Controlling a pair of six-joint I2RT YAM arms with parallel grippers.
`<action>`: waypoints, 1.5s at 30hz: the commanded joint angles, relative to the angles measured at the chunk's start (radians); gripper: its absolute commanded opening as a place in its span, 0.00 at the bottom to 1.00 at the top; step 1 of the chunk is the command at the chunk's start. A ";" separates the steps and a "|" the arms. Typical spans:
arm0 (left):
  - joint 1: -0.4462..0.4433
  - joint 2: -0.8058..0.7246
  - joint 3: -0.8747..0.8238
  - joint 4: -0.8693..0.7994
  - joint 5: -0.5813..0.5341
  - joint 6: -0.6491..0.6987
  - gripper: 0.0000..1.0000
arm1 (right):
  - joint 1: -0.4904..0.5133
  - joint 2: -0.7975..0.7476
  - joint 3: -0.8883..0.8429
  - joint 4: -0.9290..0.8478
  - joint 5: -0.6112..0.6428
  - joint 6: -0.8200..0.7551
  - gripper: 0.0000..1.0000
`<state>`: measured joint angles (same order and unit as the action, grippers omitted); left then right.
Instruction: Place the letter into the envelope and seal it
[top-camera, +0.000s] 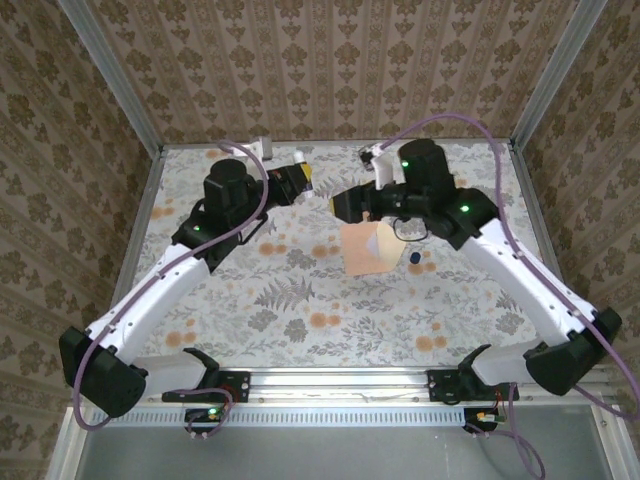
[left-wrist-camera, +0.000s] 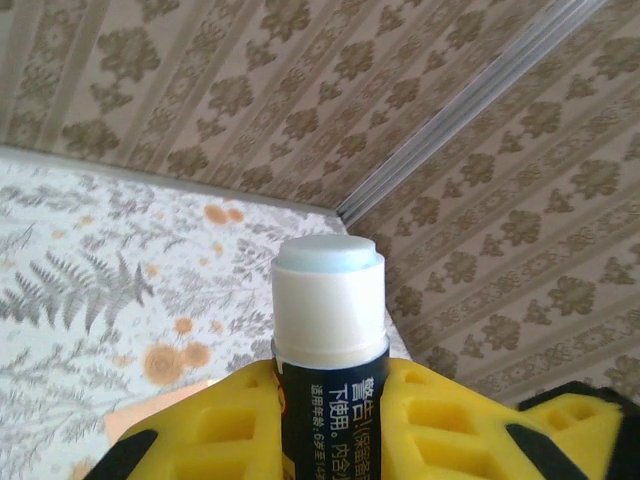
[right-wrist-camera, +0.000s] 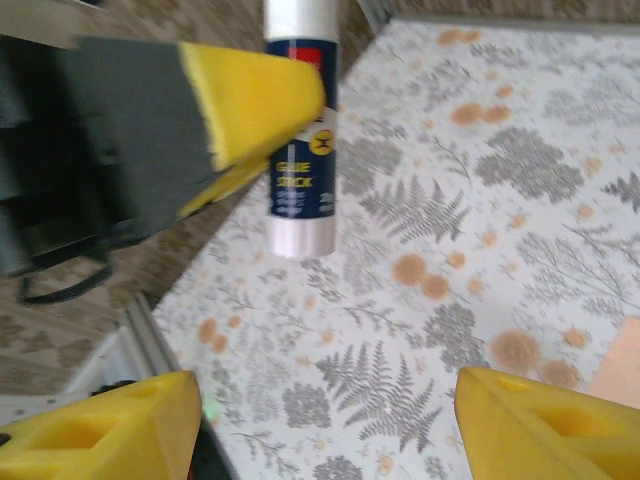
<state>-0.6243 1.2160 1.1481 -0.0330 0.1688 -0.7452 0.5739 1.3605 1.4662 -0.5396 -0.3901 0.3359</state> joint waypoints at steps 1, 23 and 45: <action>-0.048 0.012 0.019 -0.028 -0.131 -0.065 0.00 | 0.040 0.025 0.004 -0.007 0.137 -0.002 0.69; -0.076 0.036 -0.033 0.060 -0.027 -0.151 0.00 | 0.080 0.138 0.009 0.094 0.096 -0.004 0.56; -0.055 0.028 -0.073 0.170 0.043 -0.175 0.00 | 0.046 0.118 -0.031 0.157 0.008 0.040 0.22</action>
<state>-0.6842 1.2594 1.0847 0.0692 0.1604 -0.8986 0.6296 1.4986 1.4548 -0.4351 -0.3370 0.3527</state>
